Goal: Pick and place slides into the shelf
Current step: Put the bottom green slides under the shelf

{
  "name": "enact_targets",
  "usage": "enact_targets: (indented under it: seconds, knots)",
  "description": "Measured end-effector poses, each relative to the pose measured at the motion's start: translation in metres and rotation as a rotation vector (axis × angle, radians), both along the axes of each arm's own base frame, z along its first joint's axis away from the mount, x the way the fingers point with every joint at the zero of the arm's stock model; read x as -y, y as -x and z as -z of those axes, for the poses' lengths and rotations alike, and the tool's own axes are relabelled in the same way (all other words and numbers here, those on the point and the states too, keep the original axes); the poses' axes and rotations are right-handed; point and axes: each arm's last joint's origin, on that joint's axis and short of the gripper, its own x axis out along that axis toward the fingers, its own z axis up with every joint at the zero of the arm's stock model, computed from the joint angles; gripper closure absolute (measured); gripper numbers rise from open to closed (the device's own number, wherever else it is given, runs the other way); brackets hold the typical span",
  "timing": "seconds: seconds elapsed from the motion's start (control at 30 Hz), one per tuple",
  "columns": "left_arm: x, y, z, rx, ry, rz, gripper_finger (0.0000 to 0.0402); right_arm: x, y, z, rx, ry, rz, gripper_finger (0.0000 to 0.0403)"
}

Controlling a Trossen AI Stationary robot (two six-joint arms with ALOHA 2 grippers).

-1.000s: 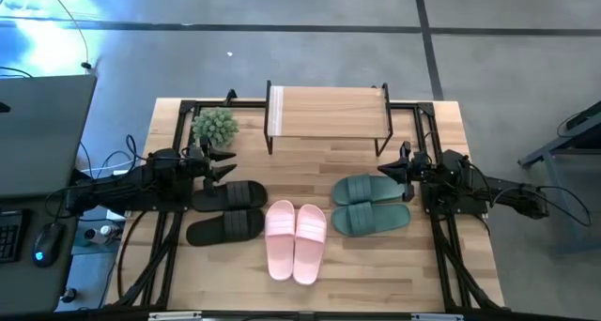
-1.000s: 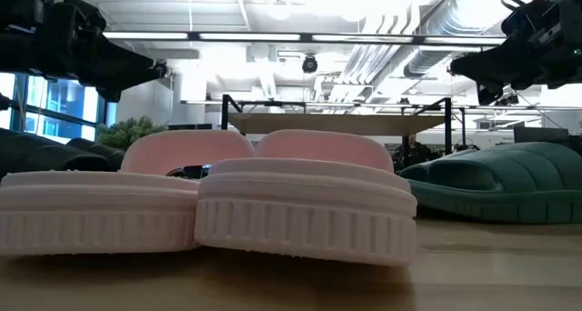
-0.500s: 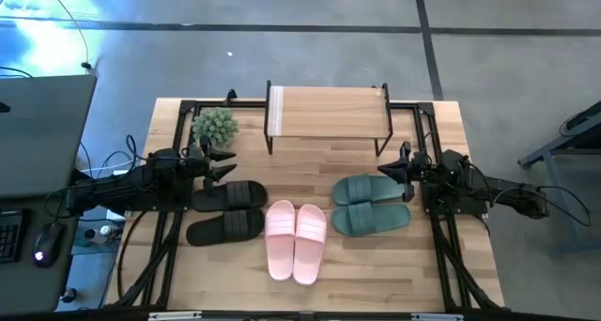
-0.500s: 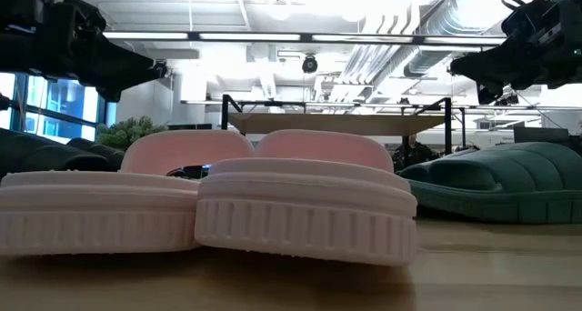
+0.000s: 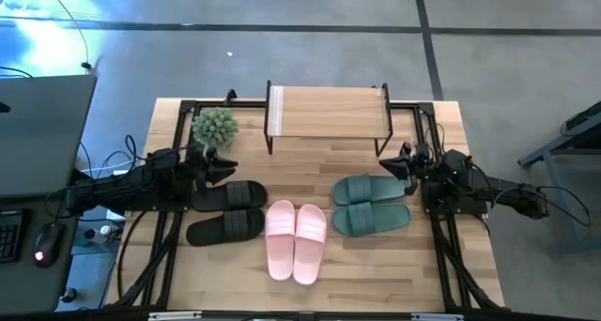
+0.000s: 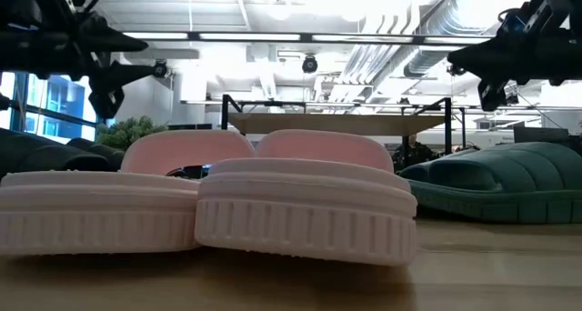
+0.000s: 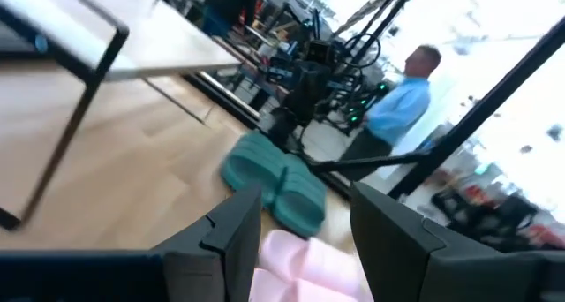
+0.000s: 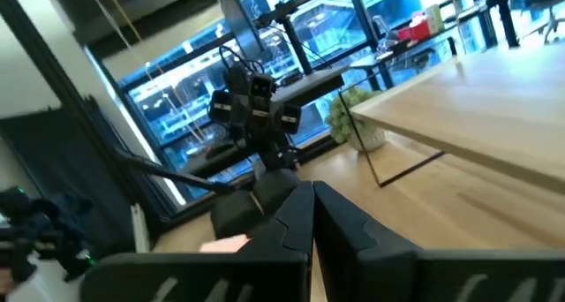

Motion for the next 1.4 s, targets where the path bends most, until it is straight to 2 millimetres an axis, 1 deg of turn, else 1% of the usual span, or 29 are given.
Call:
enact_targets:
  seconds: [0.1,0.23,0.37,0.47,0.57,0.7,0.77,0.9,1.03,1.1,1.2,1.3,1.4]
  knots:
    - [0.0,0.0,0.0,0.01,0.046,0.0,0.0243,0.0,0.0,-0.001,0.018,-0.061,0.01,0.0402]
    - [-0.001,0.0,0.0,0.021,0.095,-0.023,0.0243,0.001,0.0,-0.001,0.045,-0.213,0.01,0.0402]
    - [-0.002,0.0,0.0,0.03,0.128,-0.055,0.0243,-0.002,0.0,-0.001,0.034,-0.234,-0.08,0.0399]
    - [-0.002,0.0,0.001,0.036,0.169,-0.061,0.0243,-0.003,0.0,-0.001,0.027,-0.23,-0.114,0.0382]
    - [-0.002,0.0,0.001,0.036,0.204,-0.063,0.0243,-0.003,0.001,-0.003,0.005,-0.213,-0.11,0.0349]
    - [-0.002,0.0,0.001,0.037,0.211,-0.062,0.0243,-0.004,0.009,-0.022,-0.066,-0.176,-0.063,0.0302]
    - [-0.001,0.0,0.001,0.034,0.206,-0.052,0.0243,-0.004,0.016,-0.034,-0.118,-0.196,-0.027,0.0285]
    - [0.0,0.0,0.001,0.03,0.196,-0.013,0.0243,-0.006,0.032,-0.053,-0.258,-0.42,0.078,0.027]
    - [0.0,0.0,0.001,0.031,0.196,0.008,0.0243,-0.011,0.045,-0.064,-0.464,-0.6,0.083,0.0269]
    - [0.0,0.0,0.001,0.031,0.195,0.008,0.0243,-0.013,0.046,-0.065,-0.54,-0.694,0.062,0.0269]
    - [0.0,0.0,0.001,0.03,0.19,0.007,0.0243,-0.013,0.044,-0.063,-0.578,-0.788,0.069,0.0269]
    - [0.0,0.0,0.001,0.027,0.173,0.0,0.0243,-0.012,0.038,-0.052,-0.619,-0.838,0.093,0.0269]
    - [0.0,0.0,0.001,0.025,0.159,-0.01,0.0243,-0.011,0.032,-0.039,-0.632,-0.873,0.07,0.0269]
